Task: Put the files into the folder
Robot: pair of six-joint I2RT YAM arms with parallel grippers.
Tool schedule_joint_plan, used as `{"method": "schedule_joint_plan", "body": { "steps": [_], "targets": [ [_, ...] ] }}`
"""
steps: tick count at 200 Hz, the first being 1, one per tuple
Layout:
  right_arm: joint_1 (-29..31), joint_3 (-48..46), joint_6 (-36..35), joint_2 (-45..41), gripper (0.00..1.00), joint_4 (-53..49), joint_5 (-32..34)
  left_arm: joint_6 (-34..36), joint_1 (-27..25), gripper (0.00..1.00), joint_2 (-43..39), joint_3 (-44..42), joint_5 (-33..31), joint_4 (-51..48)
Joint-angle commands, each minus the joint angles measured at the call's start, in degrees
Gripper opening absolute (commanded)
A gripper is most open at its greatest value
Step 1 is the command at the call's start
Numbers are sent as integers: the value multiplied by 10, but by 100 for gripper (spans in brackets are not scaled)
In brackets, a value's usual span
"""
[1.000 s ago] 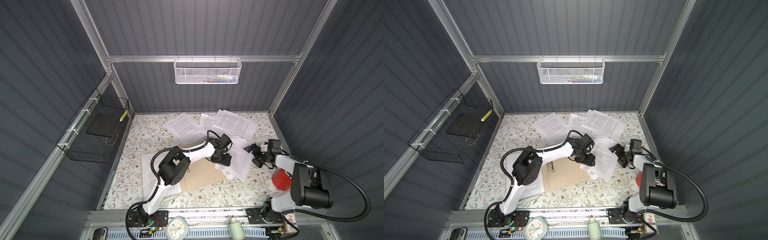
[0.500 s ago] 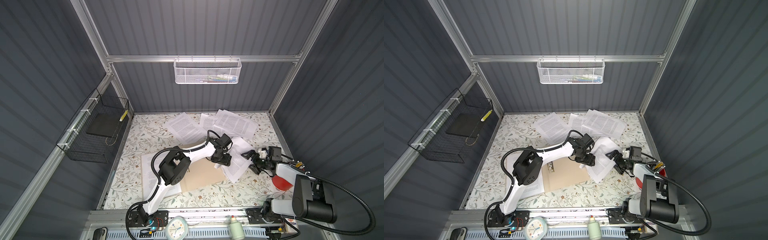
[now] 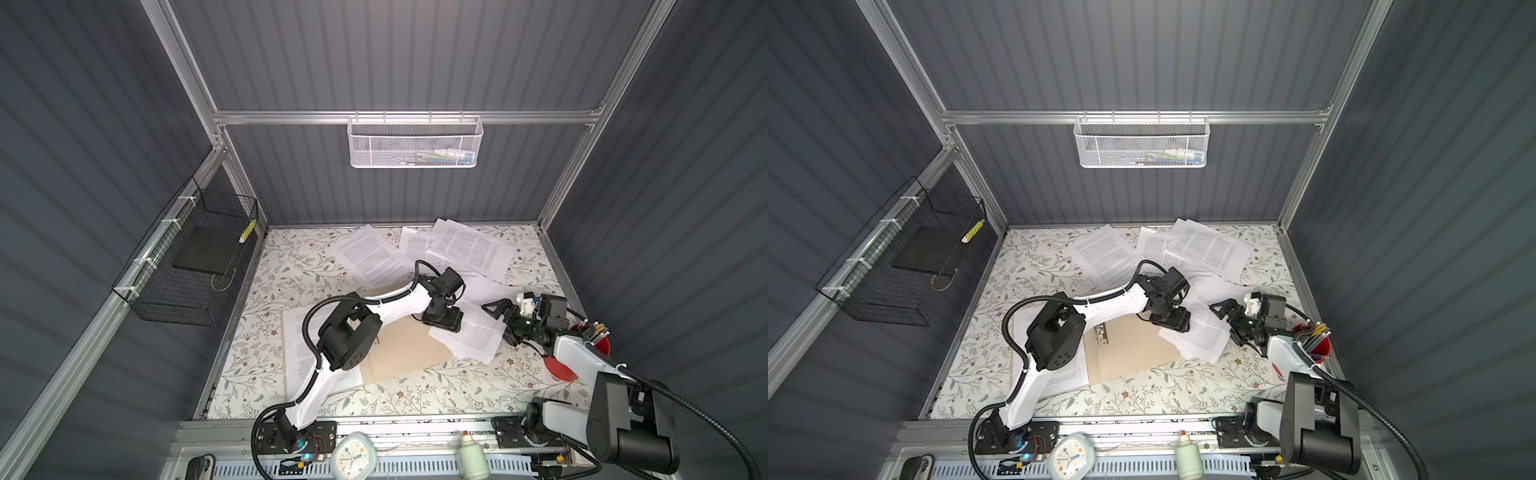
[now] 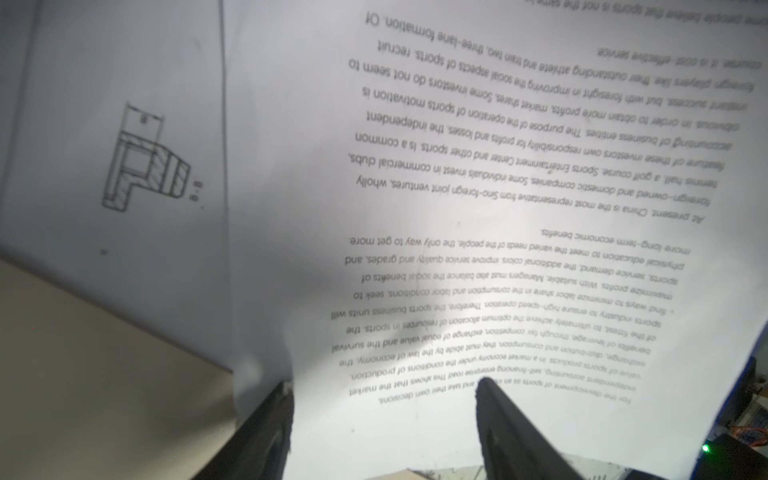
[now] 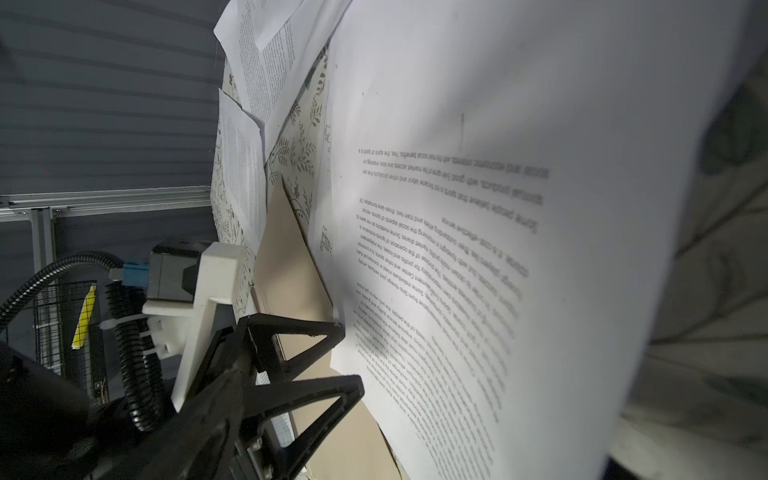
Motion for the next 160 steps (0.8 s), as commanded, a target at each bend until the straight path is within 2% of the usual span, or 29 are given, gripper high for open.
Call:
{"method": "schedule_joint_plan", "body": {
  "steps": [1,45,61,78,91,99,102,106,109,129,160],
  "targets": [
    [3,-5,0,-22,92,-32,34,11,4,70,44,-28,-10,-37],
    [3,-8,-7,-34,72,-57,82,9,7,70,37,-40,-2,-28],
    [4,-7,-12,-31,54,-56,84,11,8,70,32,-39,8,-23],
    [7,-3,-17,-34,30,-66,88,17,8,72,23,-30,25,-16],
    [9,2,-20,-45,18,-84,99,22,8,75,12,-20,45,-7],
    [9,6,-21,-75,12,-99,108,23,8,81,3,-12,50,-3],
    [9,7,-22,-82,10,-104,111,26,8,84,-2,-9,50,-1],
    [9,10,-23,-92,8,-111,114,28,7,97,-9,-5,50,2],
    [9,12,-23,-98,7,-117,115,31,8,99,-14,-4,51,5],
    [11,34,-26,-142,0,-152,117,42,8,100,-75,-11,44,33],
    [36,92,-50,-184,0,-239,149,63,9,100,-207,-89,-4,109]
  ]
}}
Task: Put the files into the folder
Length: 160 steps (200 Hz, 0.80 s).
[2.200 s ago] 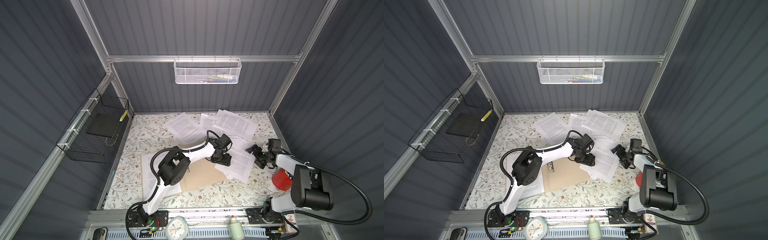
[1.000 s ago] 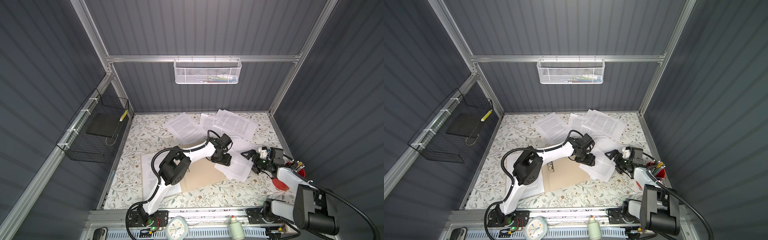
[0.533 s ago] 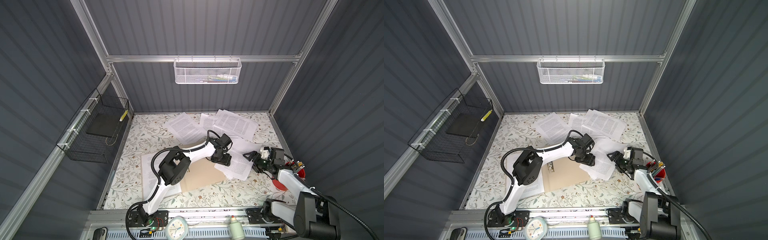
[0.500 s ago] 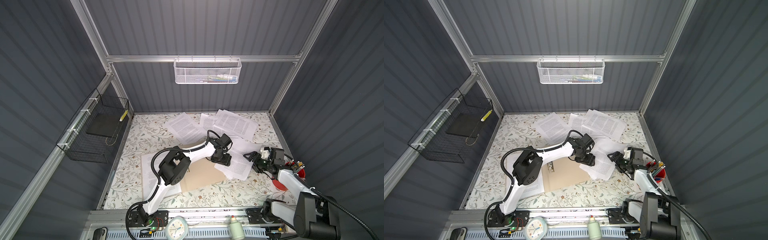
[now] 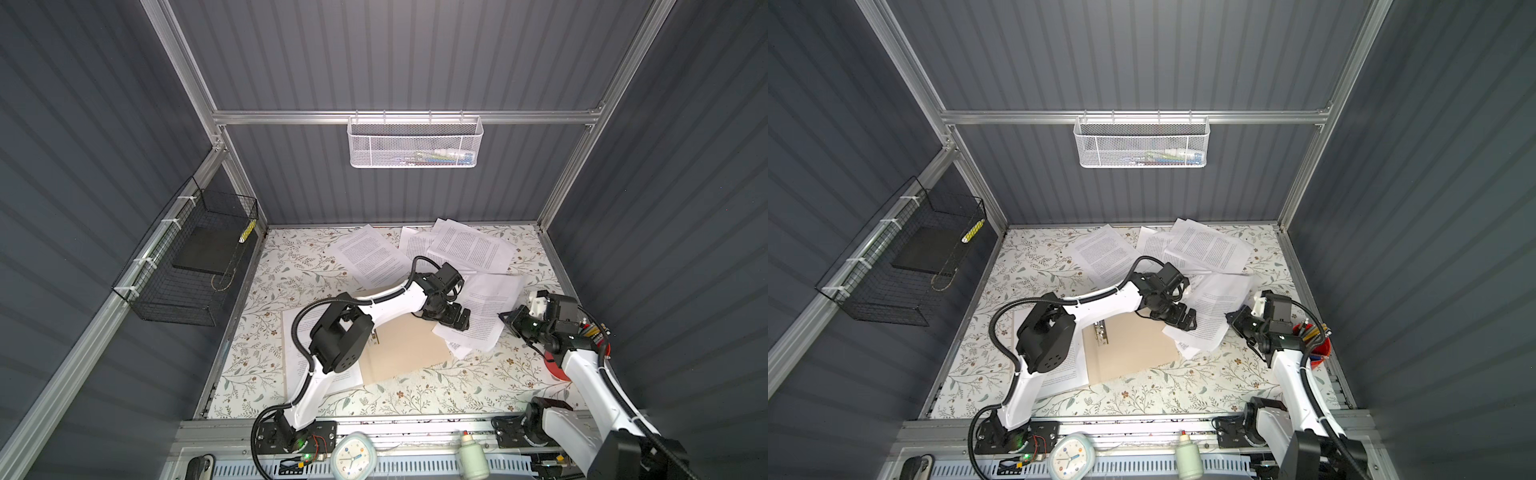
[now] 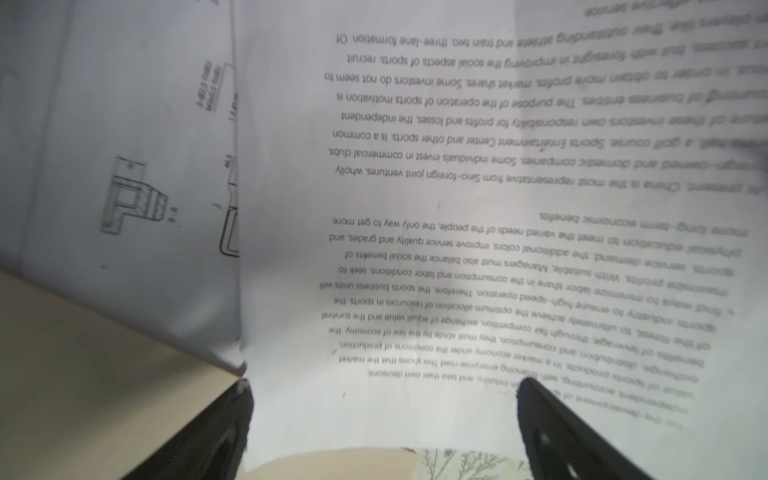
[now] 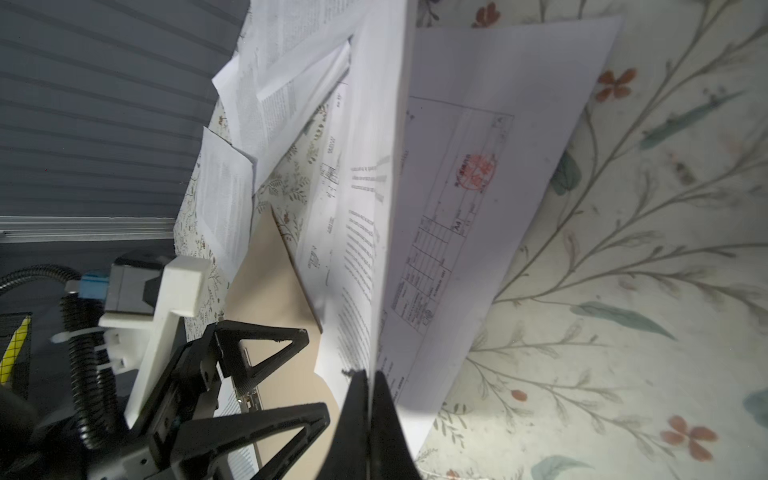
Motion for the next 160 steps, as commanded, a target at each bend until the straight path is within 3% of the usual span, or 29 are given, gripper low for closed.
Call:
{"method": "schedule_joint_plan", "body": {
  "steps": [1,54,81,112,137,160],
  "targets": [
    [21,50,-26,-26,0,-89,32,30,4,100,-130,-43,-35,63],
    [119,196,-61,3,0,-166,121,60,7,100,-351,-234,-227,149],
    [195,290,-86,76,0,-179,145,69,10,100,-427,-304,-336,155],
    [289,390,-101,194,0,-165,147,93,11,100,-487,-371,-405,154],
    [353,471,-102,288,0,-149,94,78,11,100,-522,-382,-449,112],
    [394,510,-104,334,0,-86,-41,59,12,100,-539,-376,-507,65]
  ]
}}
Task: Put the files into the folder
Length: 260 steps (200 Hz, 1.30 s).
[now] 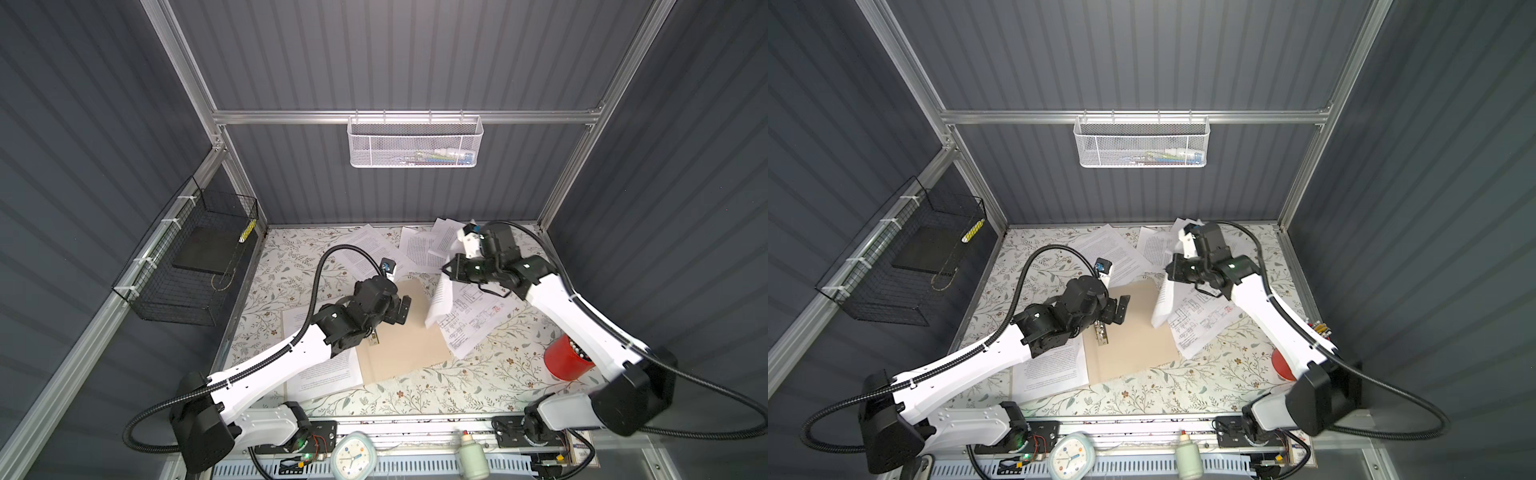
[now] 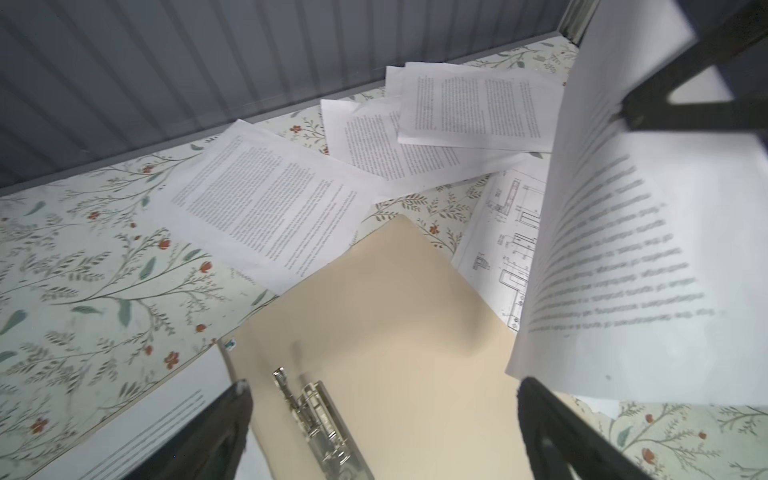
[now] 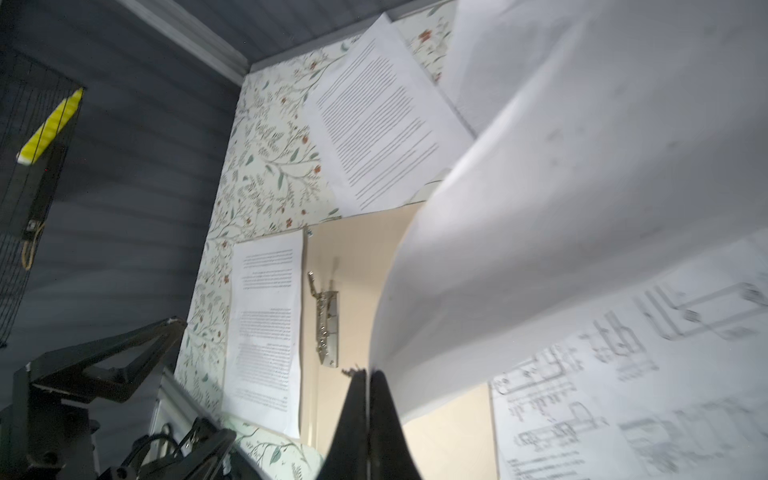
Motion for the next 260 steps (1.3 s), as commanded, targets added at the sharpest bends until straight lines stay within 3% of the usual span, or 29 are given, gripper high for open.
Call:
{"method": "schedule_joint_plan", "body": {
  "steps": [1,19,65,97,115,152,260],
  "targets": [
    [37,33,-13,27,0,53,-130,-11,5,100,-27,7,-91,-50],
    [46,22,-8,25,0,98,-171,2,5,100,-38,10,-113,-71],
    [-10,-40,-60,44,0,41,-172,29,5,100,-63,7,-124,-105],
    [-69,-106,-113,114,0,43,-202,27,5,100,-62,-11,-113,-109],
    [-83,-127,-128,158,0,50,-184,21,5,100,-59,-14,-108,-119],
    [-69,-124,-116,218,0,64,-169,31,5,100,-66,-33,-107,-115],
    [-54,-135,-73,232,0,87,-189,30,5,100,-37,-43,-75,-110]
  ]
}}
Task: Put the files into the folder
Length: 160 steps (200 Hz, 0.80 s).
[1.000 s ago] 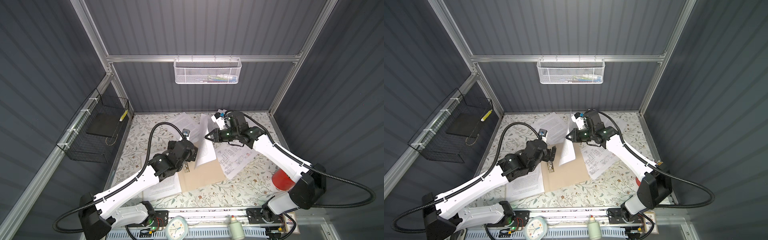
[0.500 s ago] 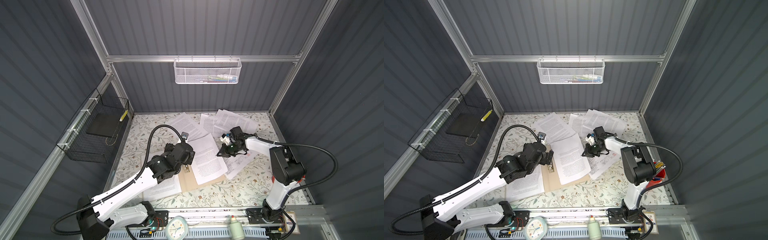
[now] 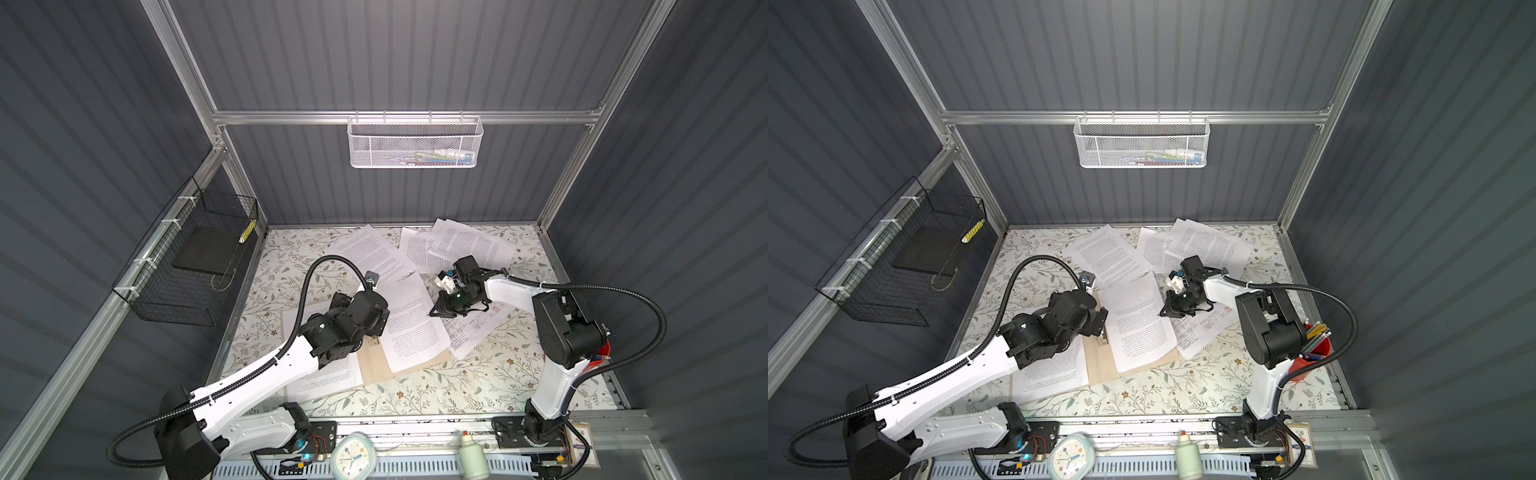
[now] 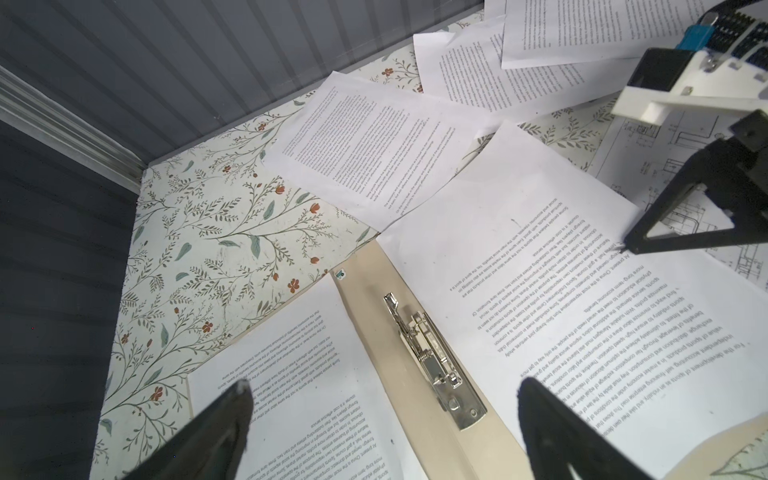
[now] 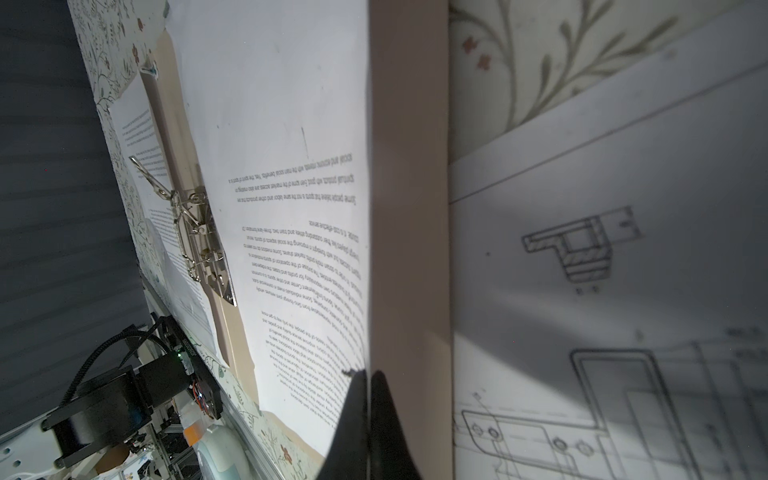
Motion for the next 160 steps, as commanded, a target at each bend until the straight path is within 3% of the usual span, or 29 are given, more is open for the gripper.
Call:
{"method": "schedule_joint_plan", "body": {
  "steps": [1,68,137,160],
  "targets": [
    [5,-5,16,4,0,20,-22,10,5,100,9,6,21,-6],
    [18,-18,40,11,0,45,-29,21,5,100,53,20,77,-24],
    [33,-30,50,11,0,56,-26,-17,8,100,56,19,202,-67],
    [34,-41,58,7,0,65,-27,-28,10,100,49,1,202,-62]
  ]
}}
